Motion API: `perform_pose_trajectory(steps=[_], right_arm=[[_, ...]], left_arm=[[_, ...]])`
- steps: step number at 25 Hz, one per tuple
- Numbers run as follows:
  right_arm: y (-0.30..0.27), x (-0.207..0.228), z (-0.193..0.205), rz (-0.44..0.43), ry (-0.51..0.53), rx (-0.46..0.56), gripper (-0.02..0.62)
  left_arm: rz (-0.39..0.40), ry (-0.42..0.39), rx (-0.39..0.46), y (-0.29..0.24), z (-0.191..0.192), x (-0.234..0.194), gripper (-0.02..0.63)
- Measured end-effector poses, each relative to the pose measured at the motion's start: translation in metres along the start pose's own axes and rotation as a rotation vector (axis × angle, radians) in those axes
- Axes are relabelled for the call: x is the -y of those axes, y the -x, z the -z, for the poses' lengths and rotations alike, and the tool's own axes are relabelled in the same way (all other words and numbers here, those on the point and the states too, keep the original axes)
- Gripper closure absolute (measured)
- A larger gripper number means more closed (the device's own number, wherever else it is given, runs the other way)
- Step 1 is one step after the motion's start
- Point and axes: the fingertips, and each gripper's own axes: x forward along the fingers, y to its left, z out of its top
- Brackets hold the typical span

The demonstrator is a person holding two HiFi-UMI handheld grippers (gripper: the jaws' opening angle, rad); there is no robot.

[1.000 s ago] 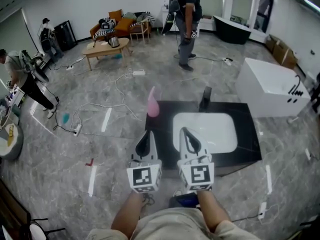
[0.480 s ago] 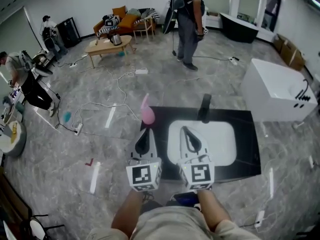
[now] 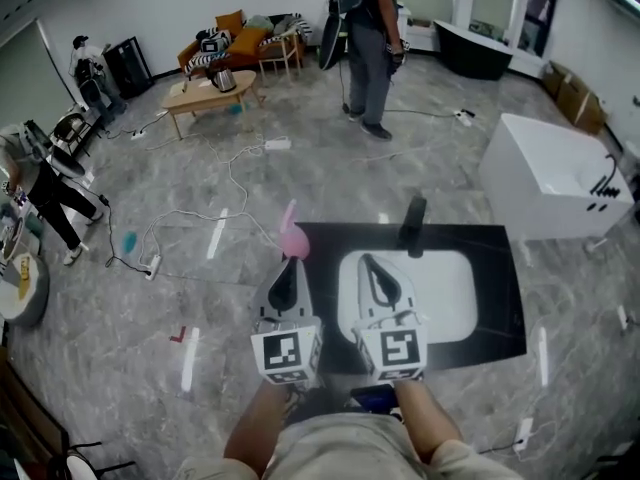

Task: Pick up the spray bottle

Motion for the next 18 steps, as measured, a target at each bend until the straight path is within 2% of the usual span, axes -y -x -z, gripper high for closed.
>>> perform_pose_trajectory(steps=[13,18], right_arm=[[-0.069,-0.015,-0.005,0.083,0.033,-0.009,0.591],[-0.082,-0.01,-0.002,0.086,0.039,-0.015,0.591]], left_arm=[[0.069,0.018,0.008,-0.046,0.006,-0.055,0.606],[0.066,0.016,0.0,-0.058,0.01,-0.062,0.606]])
